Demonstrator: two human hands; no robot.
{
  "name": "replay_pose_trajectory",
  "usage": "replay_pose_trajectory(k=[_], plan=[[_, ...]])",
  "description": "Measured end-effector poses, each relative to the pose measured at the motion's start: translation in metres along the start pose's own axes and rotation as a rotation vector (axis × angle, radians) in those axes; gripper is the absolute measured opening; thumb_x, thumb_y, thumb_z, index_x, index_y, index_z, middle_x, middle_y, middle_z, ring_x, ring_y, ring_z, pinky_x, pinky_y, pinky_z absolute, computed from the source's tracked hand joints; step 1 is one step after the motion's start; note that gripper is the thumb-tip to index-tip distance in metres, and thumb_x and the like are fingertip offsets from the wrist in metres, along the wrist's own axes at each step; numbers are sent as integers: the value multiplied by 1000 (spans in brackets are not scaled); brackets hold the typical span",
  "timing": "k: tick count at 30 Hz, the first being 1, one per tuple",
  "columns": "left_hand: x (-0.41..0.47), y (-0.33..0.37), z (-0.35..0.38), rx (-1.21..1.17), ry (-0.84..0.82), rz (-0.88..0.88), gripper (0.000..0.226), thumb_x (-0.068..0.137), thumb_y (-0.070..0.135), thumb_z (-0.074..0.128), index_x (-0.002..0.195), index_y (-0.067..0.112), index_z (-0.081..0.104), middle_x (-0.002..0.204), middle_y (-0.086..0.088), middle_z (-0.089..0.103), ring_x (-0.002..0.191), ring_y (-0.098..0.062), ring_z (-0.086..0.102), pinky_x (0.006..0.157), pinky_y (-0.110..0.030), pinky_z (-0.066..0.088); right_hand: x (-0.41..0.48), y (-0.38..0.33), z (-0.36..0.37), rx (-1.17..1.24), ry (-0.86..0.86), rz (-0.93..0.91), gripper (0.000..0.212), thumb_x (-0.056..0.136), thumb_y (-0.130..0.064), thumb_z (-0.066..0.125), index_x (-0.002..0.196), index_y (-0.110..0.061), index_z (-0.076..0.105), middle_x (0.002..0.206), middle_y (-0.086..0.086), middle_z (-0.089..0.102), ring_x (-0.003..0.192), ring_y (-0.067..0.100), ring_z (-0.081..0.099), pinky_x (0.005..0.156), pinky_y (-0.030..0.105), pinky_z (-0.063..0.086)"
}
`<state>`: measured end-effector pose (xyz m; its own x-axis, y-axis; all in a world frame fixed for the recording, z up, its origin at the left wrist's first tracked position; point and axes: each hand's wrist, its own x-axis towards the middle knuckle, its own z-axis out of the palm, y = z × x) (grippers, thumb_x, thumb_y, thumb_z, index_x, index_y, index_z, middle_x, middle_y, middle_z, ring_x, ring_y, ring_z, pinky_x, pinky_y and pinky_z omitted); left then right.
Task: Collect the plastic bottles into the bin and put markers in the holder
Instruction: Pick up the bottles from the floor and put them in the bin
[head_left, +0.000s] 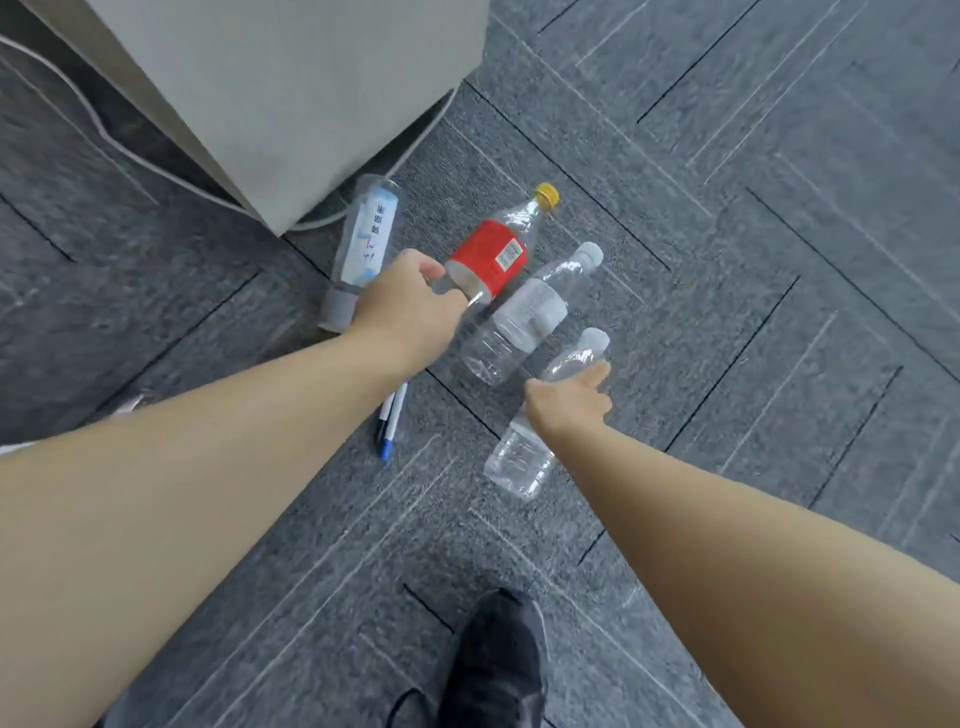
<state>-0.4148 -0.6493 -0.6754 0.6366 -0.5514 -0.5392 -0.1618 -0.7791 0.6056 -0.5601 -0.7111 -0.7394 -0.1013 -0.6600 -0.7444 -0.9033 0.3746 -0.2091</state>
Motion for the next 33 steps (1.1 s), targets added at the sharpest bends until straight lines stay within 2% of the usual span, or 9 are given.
replay_pose_trajectory(k=[3,6,9,13,15,19,23,27,33], plan=[[6,15,33,132,36,141,29,89,25,57,117,19,54,110,-3,59,97,-25,56,79,-32,45,0,11,-26,211,54,-20,78,87,-28,52,150,-16,7,142,22,34,95,34,45,76,36,35],[18,34,69,398,-6,307,35,90,27,57,123,17,49,121,-10,55,107,-32,54,88,-41,49,6,15,-62,266,130,-202,74,83,-32,52,147,-25,16,128,15,44,89,30,47,74,35,37],[29,27,100,620,-90,245,47,91,33,57,128,10,39,128,-16,47,113,-34,54,87,-43,49,10,15,-90,301,157,-349,75,84,-30,53,149,-27,16,120,5,42,96,24,47,78,34,37],[25,13,114,547,-92,101,56,89,32,59,130,3,34,130,-20,43,116,-37,53,86,-42,48,12,12,-113,294,183,-420,76,87,-26,55,151,-22,14,117,1,41,94,19,47,59,18,34],[19,20,103,495,-64,131,57,86,34,62,128,4,36,128,-18,45,110,-36,55,81,-40,48,8,3,-125,304,200,-407,74,88,-27,53,150,-23,14,117,2,42,93,20,47,56,20,32],[0,47,44,381,30,180,62,84,40,64,130,9,37,124,-13,47,103,-30,57,76,-36,46,-27,-27,-148,326,220,-429,72,88,-28,53,150,-23,15,114,3,41,92,22,48,54,22,33],[-44,94,-44,305,148,332,66,83,43,65,134,13,36,127,-10,47,110,-29,55,81,-35,46,-96,-69,-186,374,238,-499,72,86,-31,52,148,-26,16,122,10,45,97,26,50,74,33,37],[-104,133,-129,257,275,462,67,82,43,64,136,13,39,124,-9,48,108,-27,56,85,-33,47,-182,-108,-227,449,247,-606,74,86,-32,53,149,-26,15,129,12,47,104,28,52,79,35,38],[-232,175,-267,160,546,646,61,78,42,65,129,16,44,117,-2,48,102,-19,53,83,-31,47,-351,-146,-287,568,279,-882,72,87,-29,53,149,-24,17,112,7,52,88,22,52,68,28,37]])
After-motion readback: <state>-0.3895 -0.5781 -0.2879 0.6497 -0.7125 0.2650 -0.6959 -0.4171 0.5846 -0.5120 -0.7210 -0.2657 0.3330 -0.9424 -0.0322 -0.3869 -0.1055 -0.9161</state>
